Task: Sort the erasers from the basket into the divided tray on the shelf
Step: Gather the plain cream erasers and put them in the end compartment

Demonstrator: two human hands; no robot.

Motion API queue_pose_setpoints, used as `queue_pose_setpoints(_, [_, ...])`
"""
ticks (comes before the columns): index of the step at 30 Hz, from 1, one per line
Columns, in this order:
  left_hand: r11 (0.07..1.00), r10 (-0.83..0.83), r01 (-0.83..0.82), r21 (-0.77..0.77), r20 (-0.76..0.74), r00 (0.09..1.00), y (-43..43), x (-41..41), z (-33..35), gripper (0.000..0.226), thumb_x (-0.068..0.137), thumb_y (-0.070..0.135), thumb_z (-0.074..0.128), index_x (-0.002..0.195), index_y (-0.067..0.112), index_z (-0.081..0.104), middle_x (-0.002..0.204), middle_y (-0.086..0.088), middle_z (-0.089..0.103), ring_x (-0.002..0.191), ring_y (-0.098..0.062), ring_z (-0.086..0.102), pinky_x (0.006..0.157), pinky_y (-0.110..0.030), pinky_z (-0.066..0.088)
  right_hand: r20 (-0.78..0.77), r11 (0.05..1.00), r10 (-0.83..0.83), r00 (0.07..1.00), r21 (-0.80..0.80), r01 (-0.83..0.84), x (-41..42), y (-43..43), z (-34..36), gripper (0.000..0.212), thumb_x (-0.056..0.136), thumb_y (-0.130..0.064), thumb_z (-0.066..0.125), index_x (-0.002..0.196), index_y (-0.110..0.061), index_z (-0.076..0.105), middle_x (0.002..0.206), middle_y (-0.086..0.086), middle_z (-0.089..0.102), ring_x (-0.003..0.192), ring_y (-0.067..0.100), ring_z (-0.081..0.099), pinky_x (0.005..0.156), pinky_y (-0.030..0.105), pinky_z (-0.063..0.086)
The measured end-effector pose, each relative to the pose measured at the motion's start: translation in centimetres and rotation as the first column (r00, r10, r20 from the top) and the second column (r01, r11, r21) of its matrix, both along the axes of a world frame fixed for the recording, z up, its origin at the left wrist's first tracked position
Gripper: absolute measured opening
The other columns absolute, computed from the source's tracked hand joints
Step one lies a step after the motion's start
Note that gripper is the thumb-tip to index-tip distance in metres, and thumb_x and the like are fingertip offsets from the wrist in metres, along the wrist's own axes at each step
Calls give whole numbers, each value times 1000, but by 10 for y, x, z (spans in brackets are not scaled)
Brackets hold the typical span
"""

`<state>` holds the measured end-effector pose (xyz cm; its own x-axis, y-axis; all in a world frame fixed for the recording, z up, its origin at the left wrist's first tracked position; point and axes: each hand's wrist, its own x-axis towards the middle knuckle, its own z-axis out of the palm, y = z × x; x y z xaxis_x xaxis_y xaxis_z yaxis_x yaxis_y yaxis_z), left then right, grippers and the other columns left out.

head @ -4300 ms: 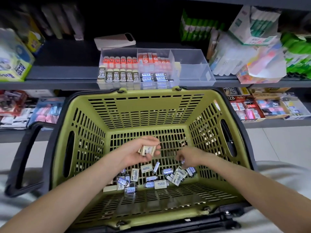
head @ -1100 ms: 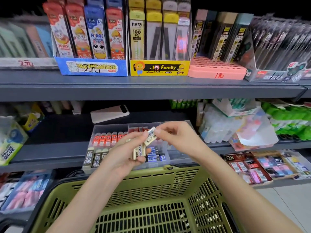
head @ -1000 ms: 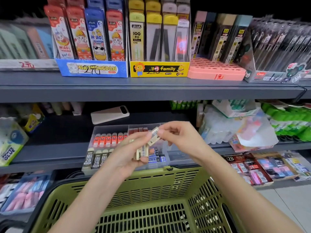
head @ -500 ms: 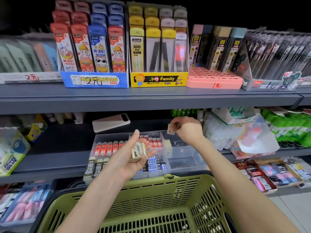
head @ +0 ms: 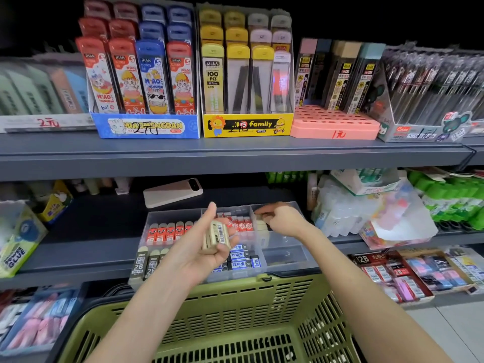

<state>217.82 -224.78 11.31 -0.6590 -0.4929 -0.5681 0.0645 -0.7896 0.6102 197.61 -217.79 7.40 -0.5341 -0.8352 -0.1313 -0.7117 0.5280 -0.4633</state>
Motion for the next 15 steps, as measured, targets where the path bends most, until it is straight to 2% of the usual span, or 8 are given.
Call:
queue_pose_setpoints(2, [999,-9,12,43,-52,999,-2,-1,-2,53,78,43,66,104,-3,62,100,-25,62,78,-33,65,37,-20,43,-68,1000,-9,998,8,10,3,5,7,37,95,-16,40,126,-28,58,125,2,62,101,23,60,78,23,43])
queue_pose_setpoints(4, [997,-28,35,67,-109,994,-2,-1,-3,47,89,37,56,104,-7,61,98,-26,61,71,-34,65,39,-21,43,-155,993,-65,986,-106,49,13,12,18,33,96,-21,42,124,-27,60,122,0,64,103,21,60,86,27,45])
queue_pose_setpoints(6, [996,-52,62,64,-151,987,0,-1,-5,41,92,29,50,103,-9,61,93,-26,62,70,-35,66,40,-22,43,-61,947,-54,997,-319,31,30,20,31,28,96,-28,47,118,-24,65,116,-6,67,102,11,60,89,27,45])
queue_pose_setpoints(8, [995,-82,92,48,-185,979,3,-2,-6,36,92,23,47,105,-8,61,87,-24,65,70,-34,66,41,-22,44,46,892,88,995,-449,-59,52,29,43,27,94,-33,53,115,-24,66,109,-9,68,95,5,58,86,26,43])
queue_pose_setpoints(10, [993,-96,109,48,-225,970,8,-4,-5,29,90,18,48,103,-5,59,86,-21,65,65,-28,63,42,-22,44,-50,893,206,977,-400,-209,69,36,49,30,91,-35,57,118,-25,64,110,-7,64,100,10,51,90,26,37])
queue_pose_setpoints(12, [993,-92,106,45,-241,966,11,-7,-4,25,89,17,49,103,-2,56,87,-20,61,58,-20,56,41,-22,45,-142,908,248,958,-310,-281,77,37,50,36,87,-34,62,122,-25,62,115,-4,60,104,15,46,95,28,33])
queue_pose_setpoints(15, [994,-107,108,-8,-208,972,14,-9,-6,30,83,16,56,106,-2,55,90,-22,61,54,-18,53,41,-21,46,-44,904,228,973,-361,-229,80,38,51,31,79,-27,73,109,-20,66,114,-7,58,107,14,45,97,28,33])
